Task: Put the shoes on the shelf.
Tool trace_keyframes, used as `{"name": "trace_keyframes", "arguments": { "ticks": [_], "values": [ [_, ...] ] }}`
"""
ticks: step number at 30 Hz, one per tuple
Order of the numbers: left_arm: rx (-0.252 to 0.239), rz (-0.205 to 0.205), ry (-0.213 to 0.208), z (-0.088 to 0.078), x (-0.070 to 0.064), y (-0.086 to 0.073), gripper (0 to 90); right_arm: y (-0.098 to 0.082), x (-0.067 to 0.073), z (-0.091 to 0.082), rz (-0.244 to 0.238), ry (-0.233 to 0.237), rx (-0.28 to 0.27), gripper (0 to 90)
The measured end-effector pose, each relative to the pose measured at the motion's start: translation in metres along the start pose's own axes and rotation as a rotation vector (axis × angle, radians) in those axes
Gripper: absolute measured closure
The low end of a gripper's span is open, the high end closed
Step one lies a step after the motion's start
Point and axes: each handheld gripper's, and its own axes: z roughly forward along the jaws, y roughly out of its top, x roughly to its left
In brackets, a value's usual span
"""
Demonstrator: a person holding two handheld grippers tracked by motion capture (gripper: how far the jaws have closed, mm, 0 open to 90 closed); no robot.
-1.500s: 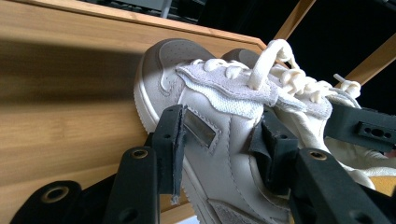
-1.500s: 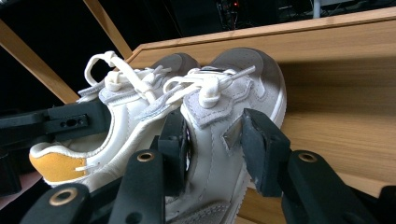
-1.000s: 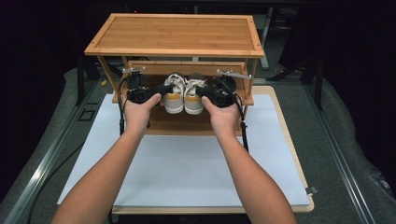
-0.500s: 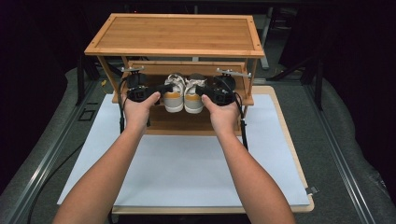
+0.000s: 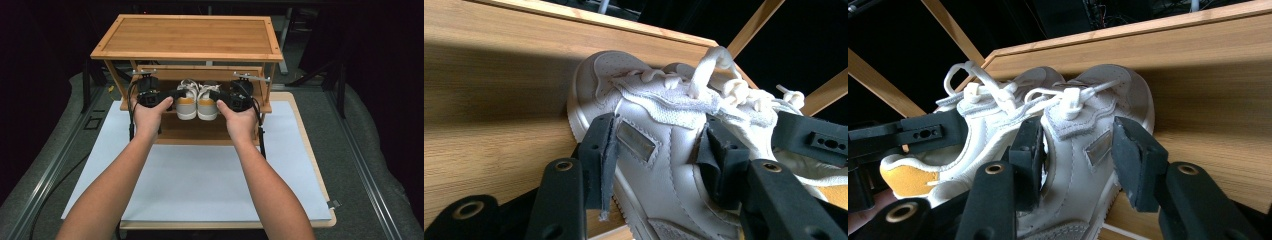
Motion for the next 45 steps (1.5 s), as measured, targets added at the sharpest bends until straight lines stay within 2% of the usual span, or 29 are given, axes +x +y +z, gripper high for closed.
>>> {"name": "trace_keyframes", "arguments": {
  "ticks": [2, 3, 6, 8, 10, 11, 15, 17, 18, 19, 20, 23, 24, 26, 30, 33, 35, 45],
  "values": [
    [0.001, -0.003, 0.002, 0.000, 0.000, 0.001, 52.1, 0.000, -0.001, 0.001, 0.004, 0.016, -0.014, 55.9],
    [0.002, 0.003, 0.001, 0.001, 0.001, 0.001, 51.9, 0.001, -0.001, 0.000, 0.004, 0.006, 0.001, 55.8],
    [-0.001, -0.004, -0.005, 0.001, 0.001, 0.001, 51.3, 0.001, -0.001, 0.000, 0.010, 0.008, 0.002, 55.5],
    [-0.003, -0.005, -0.017, 0.001, 0.003, 0.001, 50.0, 0.001, -0.001, 0.000, 0.010, 0.009, 0.002, 55.4],
    [-0.029, -0.022, -0.040, 0.000, 0.003, 0.002, 45.0, 0.002, -0.001, 0.000, 0.008, 0.008, 0.002, 55.4],
    [-0.033, -0.016, -0.042, 0.000, 0.003, 0.003, 45.2, 0.002, -0.001, -0.001, 0.003, 0.000, 0.014, 55.6],
    [-0.026, 0.003, -0.028, -0.001, 0.001, 0.003, 46.1, 0.002, -0.001, 0.000, -0.002, 0.007, 0.001, 56.2],
    [-0.028, 0.001, -0.025, -0.001, 0.000, 0.003, 46.8, 0.002, 0.000, -0.002, -0.003, 0.004, 0.006, 56.7],
    [-0.029, 0.001, -0.024, -0.001, 0.000, 0.003, 47.2, 0.003, 0.000, -0.004, -0.005, 0.002, 0.025, 57.0],
    [-0.028, 0.000, -0.019, -0.002, 0.000, 0.003, 47.5, 0.003, 0.000, -0.003, -0.001, 0.013, -0.007, 57.2],
    [-0.031, 0.003, -0.020, -0.003, -0.001, 0.003, 48.0, 0.004, 0.000, -0.005, -0.008, 0.007, 0.007, 57.7],
    [-0.031, 0.011, -0.017, -0.005, -0.002, 0.004, 48.8, 0.006, 0.001, -0.009, -0.007, 0.005, -0.014, 58.1],
    [-0.034, 0.002, -0.018, -0.005, -0.003, 0.004, 49.0, 0.007, 0.001, -0.011, -0.005, 0.008, -0.017, 58.1],
    [-0.033, 0.015, -0.016, -0.008, -0.002, 0.004, 49.3, 0.008, 0.002, -0.013, -0.008, 0.009, -0.021, 58.1],
    [-0.062, 0.009, -0.008, -0.015, -0.004, 0.005, 51.1, 0.008, 0.001, -0.017, -0.014, 0.001, -0.024, 58.1],
    [-0.062, 0.029, 0.004, -0.021, -0.001, 0.006, 52.2, 0.008, 0.002, -0.020, -0.015, -0.001, -0.029, 58.1],
    [-0.069, 0.018, 0.010, -0.024, 0.000, 0.007, 53.5, 0.009, 0.002, -0.022, -0.016, -0.002, -0.032, 58.2],
    [-0.084, 0.017, -0.001, -0.035, 0.006, 0.003, 60.3, 0.008, 0.005, -0.032, -0.031, 0.010, -0.040, 57.8]
  ]
}}
